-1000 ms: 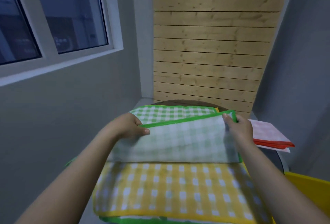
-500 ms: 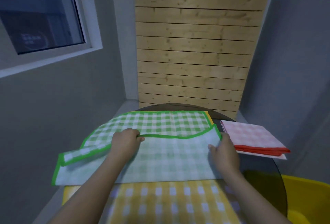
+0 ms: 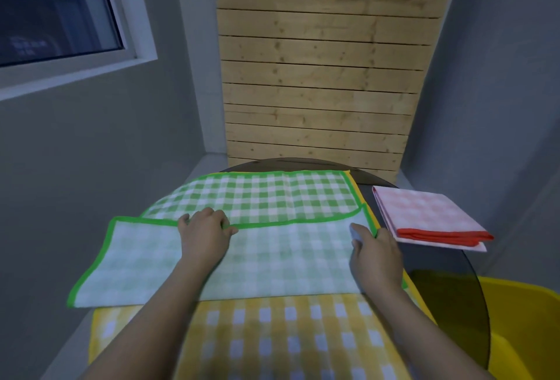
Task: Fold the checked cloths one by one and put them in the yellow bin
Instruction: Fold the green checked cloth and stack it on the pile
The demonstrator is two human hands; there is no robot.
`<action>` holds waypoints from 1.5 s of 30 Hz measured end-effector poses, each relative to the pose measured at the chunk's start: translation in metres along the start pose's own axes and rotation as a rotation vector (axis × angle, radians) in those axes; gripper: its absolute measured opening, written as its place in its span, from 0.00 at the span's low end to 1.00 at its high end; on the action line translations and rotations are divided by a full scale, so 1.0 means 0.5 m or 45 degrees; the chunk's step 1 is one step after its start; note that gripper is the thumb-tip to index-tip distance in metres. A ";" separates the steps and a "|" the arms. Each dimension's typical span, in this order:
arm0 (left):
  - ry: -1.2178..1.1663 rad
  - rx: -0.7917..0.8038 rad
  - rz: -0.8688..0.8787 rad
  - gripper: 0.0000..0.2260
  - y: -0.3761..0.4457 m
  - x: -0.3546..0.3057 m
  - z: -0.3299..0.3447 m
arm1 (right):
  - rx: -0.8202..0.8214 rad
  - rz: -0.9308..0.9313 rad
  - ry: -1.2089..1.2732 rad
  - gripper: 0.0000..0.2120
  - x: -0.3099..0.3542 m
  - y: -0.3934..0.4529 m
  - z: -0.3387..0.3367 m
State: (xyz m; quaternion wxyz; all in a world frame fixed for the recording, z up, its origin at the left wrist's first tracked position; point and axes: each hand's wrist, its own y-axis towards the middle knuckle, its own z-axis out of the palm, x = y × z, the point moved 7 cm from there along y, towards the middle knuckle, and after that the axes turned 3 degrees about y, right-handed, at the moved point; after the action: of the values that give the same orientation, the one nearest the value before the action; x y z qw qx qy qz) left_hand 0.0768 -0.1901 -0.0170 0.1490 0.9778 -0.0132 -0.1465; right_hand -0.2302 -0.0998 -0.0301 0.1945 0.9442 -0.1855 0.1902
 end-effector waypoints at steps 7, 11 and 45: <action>-0.075 -0.007 0.111 0.14 -0.039 -0.048 -0.003 | 0.059 -0.032 -0.109 0.16 0.005 0.004 0.001; -0.146 0.241 0.326 0.21 -0.113 -0.139 0.011 | 0.067 -0.031 -0.125 0.16 0.006 0.006 -0.001; 0.192 0.492 0.358 0.25 -0.169 -0.149 0.075 | 0.590 -0.478 -0.054 0.25 0.091 -0.102 0.033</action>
State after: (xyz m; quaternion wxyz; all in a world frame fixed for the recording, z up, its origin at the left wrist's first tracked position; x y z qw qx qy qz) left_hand -0.0068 -0.1152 -0.0552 -0.0214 0.9849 -0.1656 -0.0458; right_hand -0.1647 -0.0760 -0.0398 0.0018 0.9851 0.0364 0.1683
